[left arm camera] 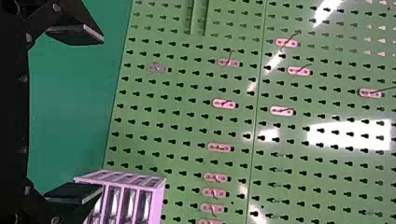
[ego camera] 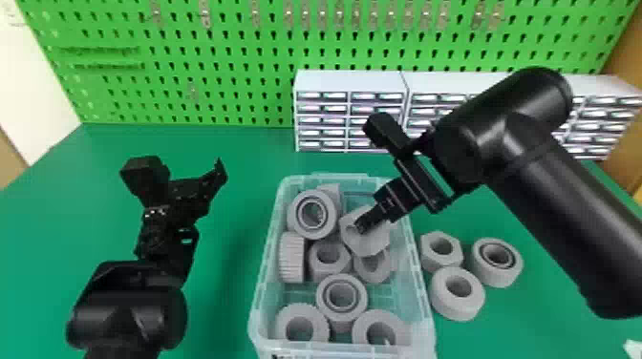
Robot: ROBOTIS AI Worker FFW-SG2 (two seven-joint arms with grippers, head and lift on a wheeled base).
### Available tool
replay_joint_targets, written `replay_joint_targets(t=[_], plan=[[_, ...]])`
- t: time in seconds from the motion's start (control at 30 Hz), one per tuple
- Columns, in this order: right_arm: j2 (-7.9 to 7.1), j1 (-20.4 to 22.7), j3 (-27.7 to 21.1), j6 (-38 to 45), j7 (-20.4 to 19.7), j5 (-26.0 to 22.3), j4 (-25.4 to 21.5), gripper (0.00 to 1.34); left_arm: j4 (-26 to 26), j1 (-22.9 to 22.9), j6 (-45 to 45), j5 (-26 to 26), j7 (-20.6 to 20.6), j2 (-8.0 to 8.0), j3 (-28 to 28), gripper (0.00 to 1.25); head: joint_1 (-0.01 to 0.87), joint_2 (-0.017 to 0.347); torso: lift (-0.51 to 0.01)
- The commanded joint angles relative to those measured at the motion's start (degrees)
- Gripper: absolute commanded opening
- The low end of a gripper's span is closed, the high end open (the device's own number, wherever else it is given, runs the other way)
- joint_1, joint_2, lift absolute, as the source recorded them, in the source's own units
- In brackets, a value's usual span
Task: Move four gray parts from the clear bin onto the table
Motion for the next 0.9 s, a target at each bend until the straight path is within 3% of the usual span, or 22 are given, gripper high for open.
replay_joint_targets(t=[0.0,0.87], plan=[[-0.11,0.07,-1.31,0.73,0.0,0.35,-1.2,0.34,0.0,0.17,0.0,0.0,0.0,0.0,0.14,1.09,0.693,0.072,-0.052],[-0.11,0.95,-11.94,2.75,0.0,5.09,-5.77,0.34,0.0,0.61,0.09,0.0,0.0,0.0,-0.03,1.09,0.693,0.072,-0.052]])
